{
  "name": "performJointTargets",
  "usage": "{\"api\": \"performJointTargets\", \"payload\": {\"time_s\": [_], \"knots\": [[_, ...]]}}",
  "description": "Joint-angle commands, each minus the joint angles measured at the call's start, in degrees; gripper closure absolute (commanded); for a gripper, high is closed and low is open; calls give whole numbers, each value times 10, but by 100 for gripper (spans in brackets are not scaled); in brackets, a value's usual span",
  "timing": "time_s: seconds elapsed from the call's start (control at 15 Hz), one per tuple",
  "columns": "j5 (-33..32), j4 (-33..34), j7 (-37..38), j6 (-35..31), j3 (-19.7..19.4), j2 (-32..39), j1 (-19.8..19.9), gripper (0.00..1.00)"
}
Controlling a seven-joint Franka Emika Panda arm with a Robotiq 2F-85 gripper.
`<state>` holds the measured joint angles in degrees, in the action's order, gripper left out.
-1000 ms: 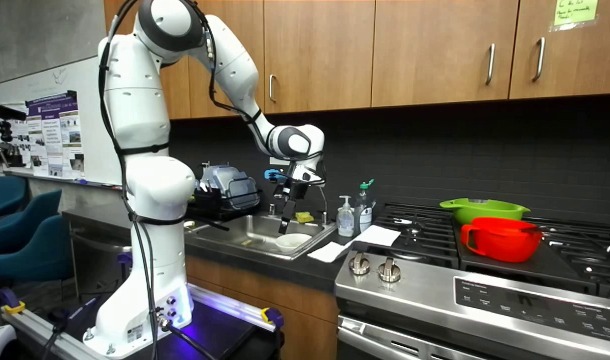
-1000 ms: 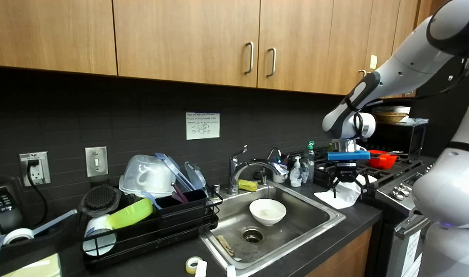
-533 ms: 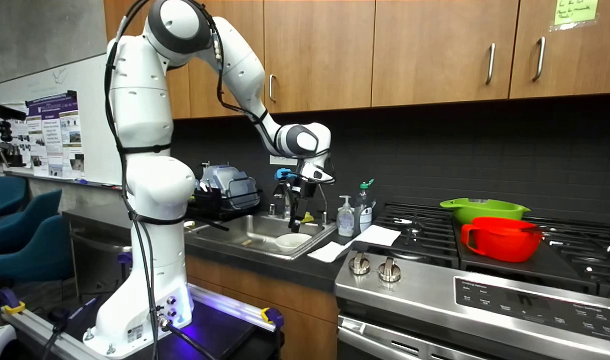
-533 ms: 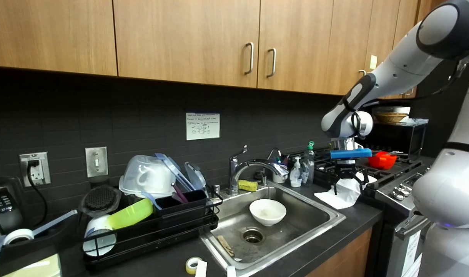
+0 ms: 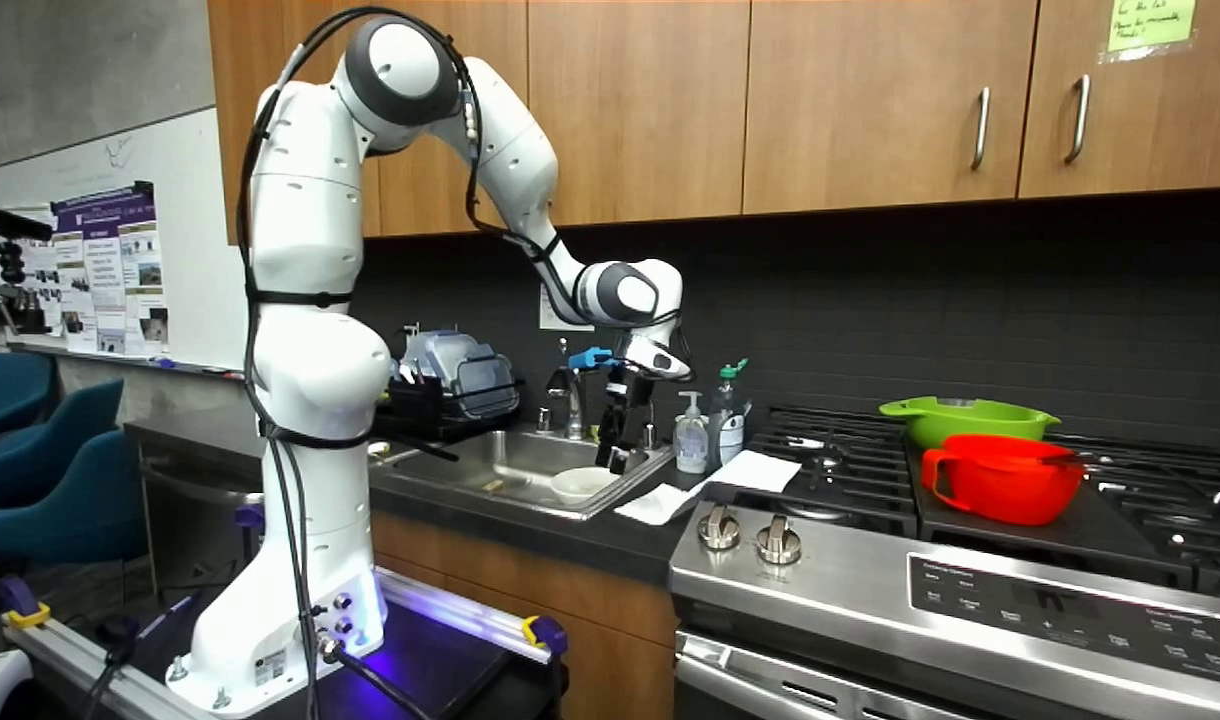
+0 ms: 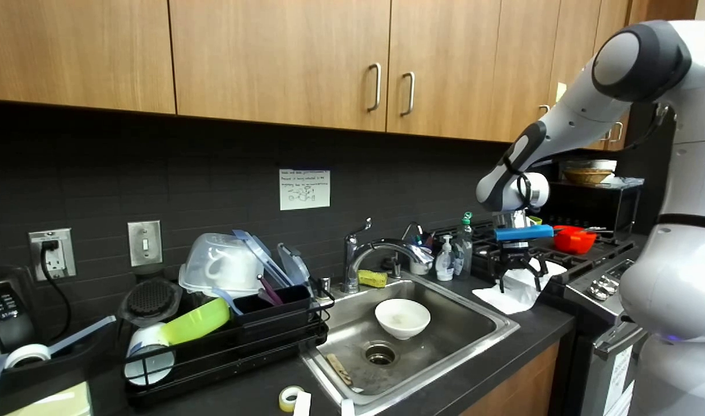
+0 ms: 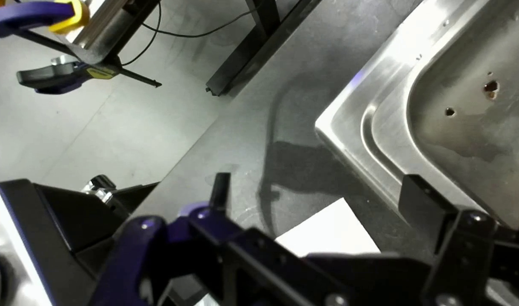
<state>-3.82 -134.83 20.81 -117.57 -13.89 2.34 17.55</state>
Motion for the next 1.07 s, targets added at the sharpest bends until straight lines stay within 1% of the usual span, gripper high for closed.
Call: {"api": "performJointTargets", "payload": {"time_s": [0.0,0.27,0.47,0.73,1.0], "knots": [[-25,46,-25,14,-10,41,-8,0],[-49,51,-27,3,-13,45,-12,0],[-45,46,-43,-20,-12,48,-11,0],[-29,54,-82,-47,-10,68,-9,0],[-33,58,-101,-66,-12,80,-10,0]]}}
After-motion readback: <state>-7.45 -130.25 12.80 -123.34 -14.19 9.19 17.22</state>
